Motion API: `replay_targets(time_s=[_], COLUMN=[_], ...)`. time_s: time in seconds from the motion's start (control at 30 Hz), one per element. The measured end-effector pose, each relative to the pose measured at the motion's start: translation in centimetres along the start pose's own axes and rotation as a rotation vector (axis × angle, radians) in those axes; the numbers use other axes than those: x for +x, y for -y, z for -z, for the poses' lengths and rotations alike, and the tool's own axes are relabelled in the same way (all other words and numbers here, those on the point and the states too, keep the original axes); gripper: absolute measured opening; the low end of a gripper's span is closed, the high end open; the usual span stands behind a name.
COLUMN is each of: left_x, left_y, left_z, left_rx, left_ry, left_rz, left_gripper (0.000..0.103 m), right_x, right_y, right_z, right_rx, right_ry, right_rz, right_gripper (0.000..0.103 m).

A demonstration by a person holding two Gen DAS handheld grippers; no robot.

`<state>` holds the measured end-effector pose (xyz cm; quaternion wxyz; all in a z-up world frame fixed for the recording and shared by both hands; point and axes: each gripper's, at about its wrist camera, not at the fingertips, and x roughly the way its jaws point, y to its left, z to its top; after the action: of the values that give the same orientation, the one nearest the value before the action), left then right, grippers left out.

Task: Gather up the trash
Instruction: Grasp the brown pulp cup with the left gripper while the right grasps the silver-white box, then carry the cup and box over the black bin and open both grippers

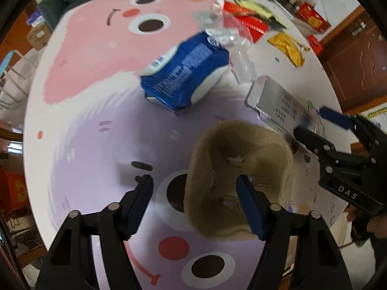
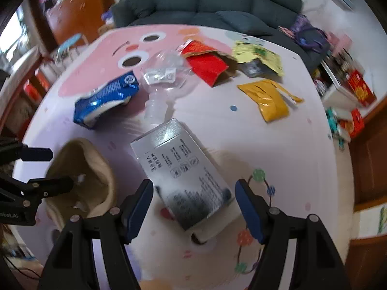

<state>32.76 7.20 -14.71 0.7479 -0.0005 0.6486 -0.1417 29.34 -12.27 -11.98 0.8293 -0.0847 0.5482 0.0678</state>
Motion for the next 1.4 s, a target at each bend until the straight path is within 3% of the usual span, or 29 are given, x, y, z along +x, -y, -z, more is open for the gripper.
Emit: replay_targets(time_s=[0.13,0.3,0.4,0.67,0.7,0.73,0.83,0.97,1.4], left_x=[1.4,1.9,2.1,1.4,1.4,1.4,1.3,0.8,-3.2], left_y=[0.3,0.3,0.2,-0.5,-0.5,-0.5,-0.5,-0.2,3.2], left_z=[-0.4,-1.0,-1.2,-0.3,-0.3,-0.2,0.3,0.7,5.3], left_rx=[0.029,0.059,0.058,0.049,0.049,0.047,0.042,0.037,0.022], left_ry=[-0.037,-0.033,-0.038,-0.047,-0.046,-0.045,-0.043,-0.04,0.046], left_rz=[0.013,0.008,0.016,0.028,0.027,0.026,0.023,0.02,-0.04], left_gripper=[0.05,0.027,0.022,0.018,0.017,0.017,0.017,0.015,0.014], right_x=[1.2,2.3,3.2,2.8,2.5,2.3,1.7,1.2,-4.3], right_y=[-0.2,-0.4,-0.7,-1.4,-1.4,-1.3,-1.0,-1.0,0.2], right_z=[-0.8,-1.8,-2.1,-1.5,-1.3,-1.2,-0.6,0.5,5.5], right_rx=[-0.069,-0.106,-0.125,-0.11,-0.101,-0.092,-0.039,-0.017,0.135], right_ry=[-0.044,-0.102,-0.15,-0.186,-0.188,-0.192,-0.209,-0.215,-0.101], right_rz=[-0.022,-0.082,-0.084,-0.099,-0.113,-0.13,-0.17,-0.15,-0.193], right_gripper=[0.078,0.079,0.079,0.078,0.074,0.063,0.063,0.063,0.063])
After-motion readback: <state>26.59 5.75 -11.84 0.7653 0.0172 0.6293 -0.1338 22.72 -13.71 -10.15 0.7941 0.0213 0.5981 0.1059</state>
